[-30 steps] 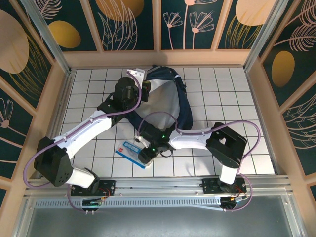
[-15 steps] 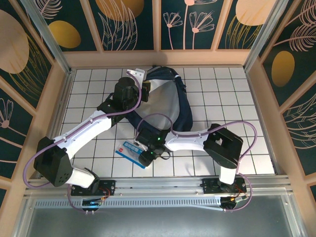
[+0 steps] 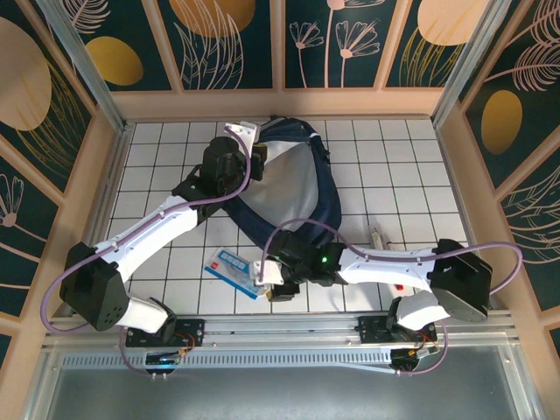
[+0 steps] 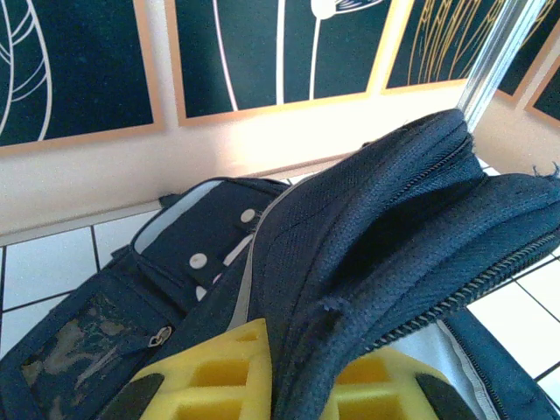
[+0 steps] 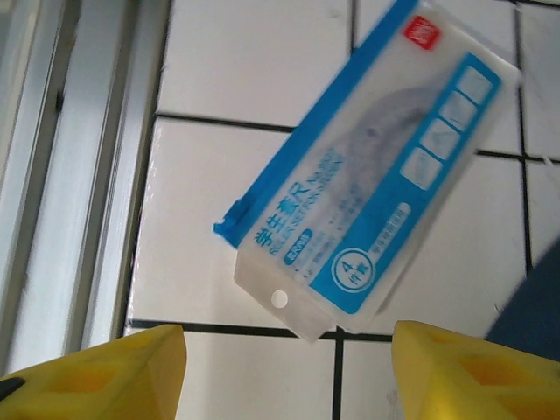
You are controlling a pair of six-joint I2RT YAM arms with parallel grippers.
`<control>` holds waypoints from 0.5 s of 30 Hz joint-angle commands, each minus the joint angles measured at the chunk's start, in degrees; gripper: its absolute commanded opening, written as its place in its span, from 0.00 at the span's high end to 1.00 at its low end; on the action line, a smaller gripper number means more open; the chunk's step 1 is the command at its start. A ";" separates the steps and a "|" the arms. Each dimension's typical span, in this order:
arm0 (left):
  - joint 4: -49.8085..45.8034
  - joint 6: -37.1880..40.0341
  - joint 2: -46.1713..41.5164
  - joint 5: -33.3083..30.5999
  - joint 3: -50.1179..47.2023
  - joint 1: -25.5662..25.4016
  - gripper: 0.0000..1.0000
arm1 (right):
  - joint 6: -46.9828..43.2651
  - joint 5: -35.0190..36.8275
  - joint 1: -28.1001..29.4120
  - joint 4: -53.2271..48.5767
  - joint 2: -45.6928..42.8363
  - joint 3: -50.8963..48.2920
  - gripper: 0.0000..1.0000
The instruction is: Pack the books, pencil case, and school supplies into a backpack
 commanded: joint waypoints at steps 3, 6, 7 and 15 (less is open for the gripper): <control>6.83 -0.53 -2.03 -1.61 0.49 0.05 1.00 | -17.80 -3.82 -0.30 9.26 4.38 -1.58 0.41; 6.98 -0.81 -2.10 -1.61 0.00 0.05 1.00 | -19.78 -2.74 -0.12 10.49 7.23 -1.23 0.45; 7.03 -0.86 -2.11 -1.53 -0.15 -0.02 1.00 | -20.34 -2.62 -0.01 10.29 8.01 -1.00 0.46; 5.99 -0.42 -1.68 -0.99 -0.02 0.00 1.00 | -22.46 -0.29 1.49 13.70 10.68 -2.18 0.49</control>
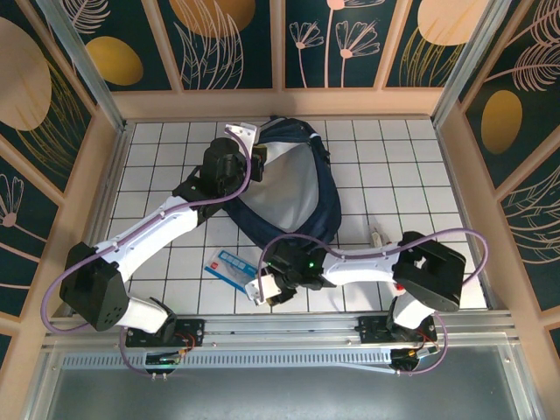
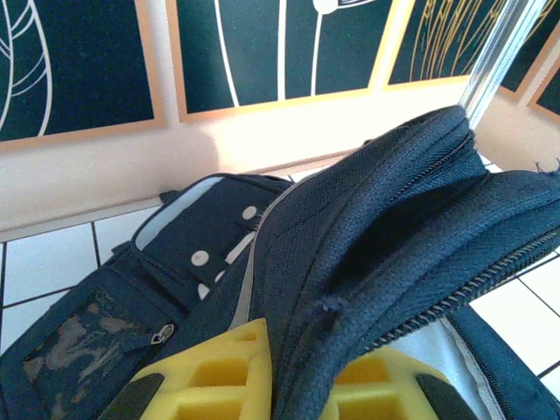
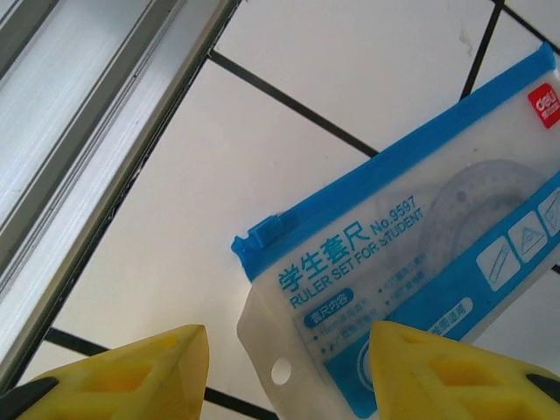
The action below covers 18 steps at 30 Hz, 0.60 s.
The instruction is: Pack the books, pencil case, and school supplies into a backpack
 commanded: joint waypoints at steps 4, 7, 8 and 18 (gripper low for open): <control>5.34 -0.22 -1.60 -0.79 0.88 0.01 1.00 | -2.21 5.35 1.57 7.71 2.06 -2.90 0.51; 5.53 -0.34 -1.53 -0.54 0.92 0.05 1.00 | -3.00 7.30 2.54 10.40 2.75 -4.14 0.51; 5.53 -0.33 -1.46 -0.31 1.01 0.05 1.00 | -3.47 7.27 2.71 10.35 2.89 -4.26 0.51; 5.17 -0.46 -1.85 0.22 1.14 -0.02 1.00 | -4.77 12.82 4.41 17.82 3.74 -7.49 0.64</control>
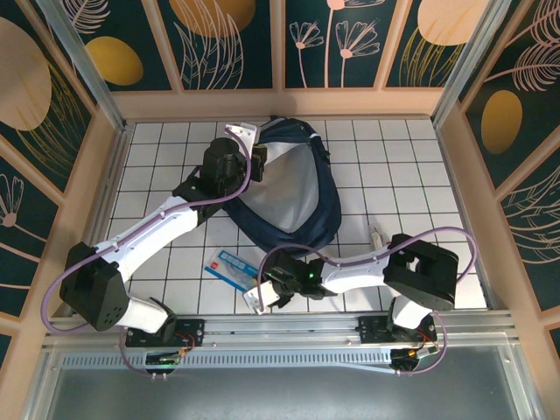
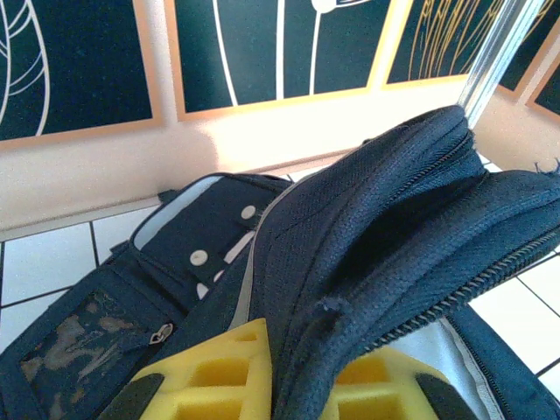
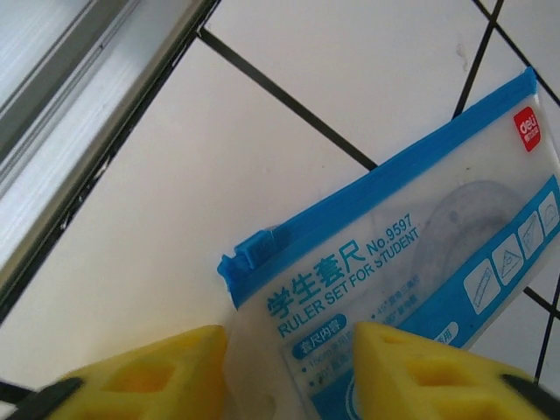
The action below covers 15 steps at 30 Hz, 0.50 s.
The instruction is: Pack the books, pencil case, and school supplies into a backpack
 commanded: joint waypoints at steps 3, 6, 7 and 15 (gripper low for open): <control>5.91 -0.76 -2.30 0.04 0.29 -0.02 1.00 | -2.37 8.06 2.03 10.79 1.85 -4.55 0.82; 5.69 -0.67 -2.30 0.25 0.05 0.03 1.00 | -2.93 10.98 2.98 14.42 1.35 -6.11 0.97; 5.43 -0.65 -2.31 0.14 0.05 0.01 1.00 | -2.90 11.90 3.43 14.93 1.01 -6.40 1.00; 4.23 0.16 -2.45 0.48 1.19 0.02 1.00 | 2.38 15.72 5.58 16.25 -11.83 -8.43 1.00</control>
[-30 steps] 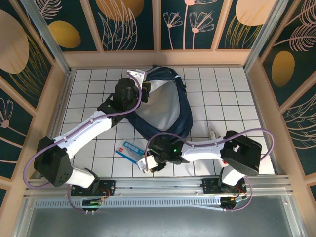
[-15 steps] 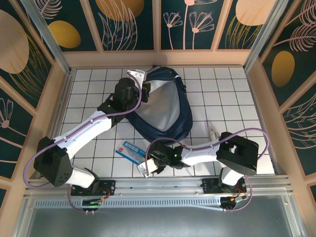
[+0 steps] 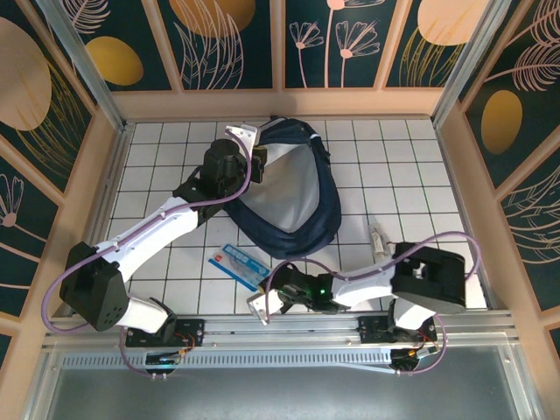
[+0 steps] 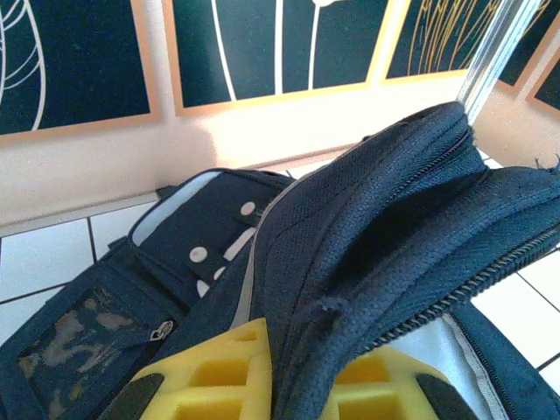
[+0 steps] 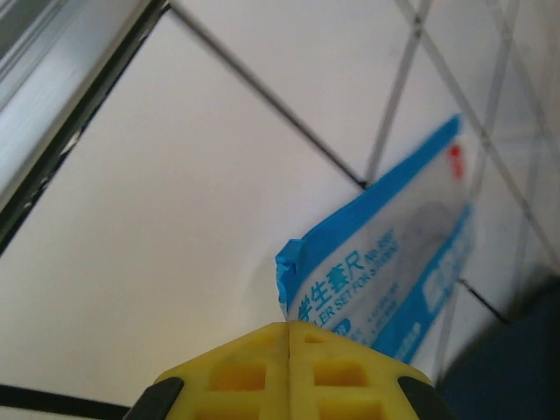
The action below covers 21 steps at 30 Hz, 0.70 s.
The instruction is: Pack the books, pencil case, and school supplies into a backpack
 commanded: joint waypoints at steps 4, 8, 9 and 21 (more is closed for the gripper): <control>3.06 1.97 -2.97 0.38 3.08 0.01 1.00 | 5.75 6.87 0.74 0.06 -18.20 -0.16 1.00; 0.58 4.55 -2.41 0.51 5.53 0.04 1.00 | 5.86 8.85 -0.22 -6.04 -28.43 2.56 1.00; 0.27 4.69 -2.34 0.62 5.83 0.05 1.00 | 5.82 9.16 -0.79 -6.78 -30.43 3.14 1.00; 0.27 5.17 -0.77 8.29 7.34 -0.01 1.00 | 1.61 4.21 -20.67 -1.77 -36.03 10.49 1.00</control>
